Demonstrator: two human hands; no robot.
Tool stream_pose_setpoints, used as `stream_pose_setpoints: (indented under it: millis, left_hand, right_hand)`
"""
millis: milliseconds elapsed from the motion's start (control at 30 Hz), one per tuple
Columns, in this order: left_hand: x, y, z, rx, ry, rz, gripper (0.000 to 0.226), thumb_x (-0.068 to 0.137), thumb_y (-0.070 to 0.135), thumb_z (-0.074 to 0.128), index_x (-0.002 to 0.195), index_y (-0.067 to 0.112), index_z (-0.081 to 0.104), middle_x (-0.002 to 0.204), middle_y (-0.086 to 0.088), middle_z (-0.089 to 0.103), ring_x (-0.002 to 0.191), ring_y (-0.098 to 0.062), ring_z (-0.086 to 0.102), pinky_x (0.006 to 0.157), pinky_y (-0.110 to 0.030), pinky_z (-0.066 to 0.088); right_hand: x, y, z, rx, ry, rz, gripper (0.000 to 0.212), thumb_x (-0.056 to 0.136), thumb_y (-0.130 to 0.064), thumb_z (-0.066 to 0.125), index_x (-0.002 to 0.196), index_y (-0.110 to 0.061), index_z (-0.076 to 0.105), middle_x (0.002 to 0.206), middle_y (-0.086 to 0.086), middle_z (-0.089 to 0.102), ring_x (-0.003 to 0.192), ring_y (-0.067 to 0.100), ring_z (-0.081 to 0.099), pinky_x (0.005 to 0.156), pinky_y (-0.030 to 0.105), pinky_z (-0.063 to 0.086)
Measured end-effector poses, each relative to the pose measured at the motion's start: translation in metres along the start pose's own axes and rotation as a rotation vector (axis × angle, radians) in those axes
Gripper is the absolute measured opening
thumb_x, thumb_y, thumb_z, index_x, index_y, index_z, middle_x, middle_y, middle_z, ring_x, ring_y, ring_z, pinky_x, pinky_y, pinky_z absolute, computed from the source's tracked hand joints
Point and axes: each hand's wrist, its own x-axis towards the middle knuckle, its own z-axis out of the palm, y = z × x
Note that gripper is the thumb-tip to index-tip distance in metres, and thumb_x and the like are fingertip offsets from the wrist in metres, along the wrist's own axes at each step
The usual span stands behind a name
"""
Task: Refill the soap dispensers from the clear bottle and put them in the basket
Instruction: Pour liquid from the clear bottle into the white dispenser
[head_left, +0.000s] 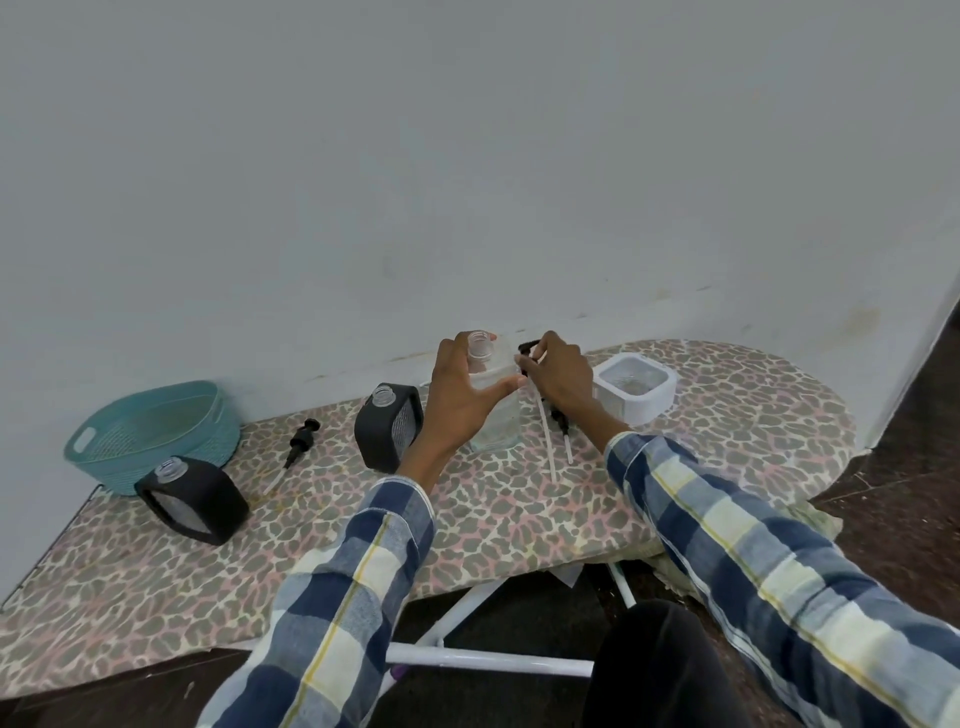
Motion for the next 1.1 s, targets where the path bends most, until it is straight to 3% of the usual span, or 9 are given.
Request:
stream_pose_setpoints:
  millis: [200, 400, 500, 633, 733, 833, 933, 1033, 1100]
  left_hand:
    - [0.002, -0.003, -0.001, 0.014, 0.006, 0.002, 0.067, 0.079, 0.050, 0.092, 0.133, 0.027, 0.059, 0.121, 0.003, 0.057, 0.109, -0.014, 0.061, 0.094, -0.031, 0.054]
    - [0.009, -0.010, -0.001, 0.042, 0.016, -0.011, 0.067, 0.081, 0.050, 0.091, 0.135, 0.025, 0.059, 0.124, 0.002, 0.058, 0.111, -0.015, 0.061, 0.097, -0.034, 0.054]
    - [0.011, -0.011, -0.002, 0.044, 0.009, -0.026, 0.068, 0.082, 0.052, 0.089, 0.138, 0.027, 0.058, 0.128, 0.002, 0.058, 0.112, -0.015, 0.062, 0.099, -0.037, 0.054]
    - [0.013, -0.013, 0.000, 0.008, 0.018, -0.023, 0.075, 0.081, 0.051, 0.091, 0.140, 0.029, 0.049, 0.133, 0.002, 0.058, 0.115, -0.018, 0.062, 0.099, -0.041, 0.055]
    - [0.011, -0.010, 0.003, -0.008, 0.034, -0.049, 0.083, 0.082, 0.050, 0.091, 0.143, 0.024, 0.041, 0.140, 0.000, 0.052, 0.120, -0.019, 0.058, 0.099, -0.037, 0.052]
    - [0.005, -0.007, 0.006, -0.017, 0.038, -0.066, 0.087, 0.085, 0.047, 0.088, 0.147, 0.019, 0.034, 0.149, -0.003, 0.041, 0.132, -0.020, 0.052, 0.100, -0.031, 0.046]
    - [-0.007, -0.008, 0.007, 0.029, 0.090, -0.038, 0.090, 0.087, 0.044, 0.087, 0.151, 0.014, 0.032, 0.151, -0.006, 0.036, 0.137, -0.016, 0.042, 0.109, -0.030, 0.039]
    - [-0.018, 0.000, 0.003, 0.040, 0.225, 0.015, 0.080, 0.091, 0.042, 0.084, 0.149, 0.015, 0.037, 0.148, -0.003, 0.037, 0.137, -0.014, 0.040, 0.112, -0.018, 0.031]
    - [-0.020, 0.008, -0.001, 0.037, 0.293, 0.049, 0.069, 0.095, 0.043, 0.079, 0.146, 0.016, 0.042, 0.145, -0.002, 0.040, 0.136, -0.015, 0.044, 0.110, -0.019, 0.035]
  right_hand:
    - [-0.010, 0.009, 0.020, -0.199, -0.057, -0.062, 0.033, 0.098, -0.042, 0.064, 0.108, -0.011, 0.060, 0.100, 0.010, 0.071, 0.097, 0.032, 0.066, 0.080, 0.046, 0.056]
    - [-0.008, 0.007, -0.002, -0.050, 0.037, -0.107, 0.033, 0.096, -0.048, 0.069, 0.095, -0.016, 0.063, 0.092, 0.003, 0.067, 0.109, 0.029, 0.053, 0.086, 0.049, 0.050]
    - [-0.004, 0.018, -0.031, -0.186, 0.112, -0.096, 0.033, 0.092, -0.046, 0.074, 0.108, -0.018, 0.065, 0.116, 0.006, 0.066, 0.122, 0.033, 0.048, 0.095, 0.048, 0.046]
    - [-0.009, 0.048, -0.071, -0.470, 0.005, 0.090, 0.084, 0.080, -0.058, 0.082, 0.142, -0.013, 0.045, 0.146, 0.019, 0.041, 0.141, 0.045, 0.031, 0.112, 0.061, 0.031]
    - [-0.019, 0.073, -0.084, -0.501, -0.128, 0.193, 0.111, 0.078, -0.058, 0.086, 0.156, -0.010, 0.024, 0.157, 0.025, 0.029, 0.150, 0.050, 0.020, 0.118, 0.068, 0.020]
    - [-0.028, 0.091, -0.086, -0.450, -0.114, 0.185, 0.113, 0.078, -0.051, 0.089, 0.158, -0.009, 0.022, 0.158, 0.023, 0.030, 0.148, 0.051, 0.026, 0.115, 0.067, 0.031]
    - [-0.034, 0.094, -0.085, -0.325, -0.025, 0.137, 0.104, 0.070, -0.043, 0.095, 0.148, -0.009, 0.034, 0.146, 0.020, 0.040, 0.137, 0.047, 0.036, 0.099, 0.058, 0.047]
    - [-0.043, 0.081, -0.087, -0.177, 0.087, 0.058, 0.098, 0.064, -0.038, 0.097, 0.140, -0.012, 0.040, 0.139, 0.015, 0.041, 0.129, 0.042, 0.039, 0.094, 0.052, 0.048]
    - [-0.050, 0.063, -0.086, -0.087, 0.189, -0.049, 0.097, 0.062, -0.035, 0.095, 0.139, -0.014, 0.039, 0.140, 0.011, 0.039, 0.125, 0.035, 0.038, 0.095, 0.050, 0.049]
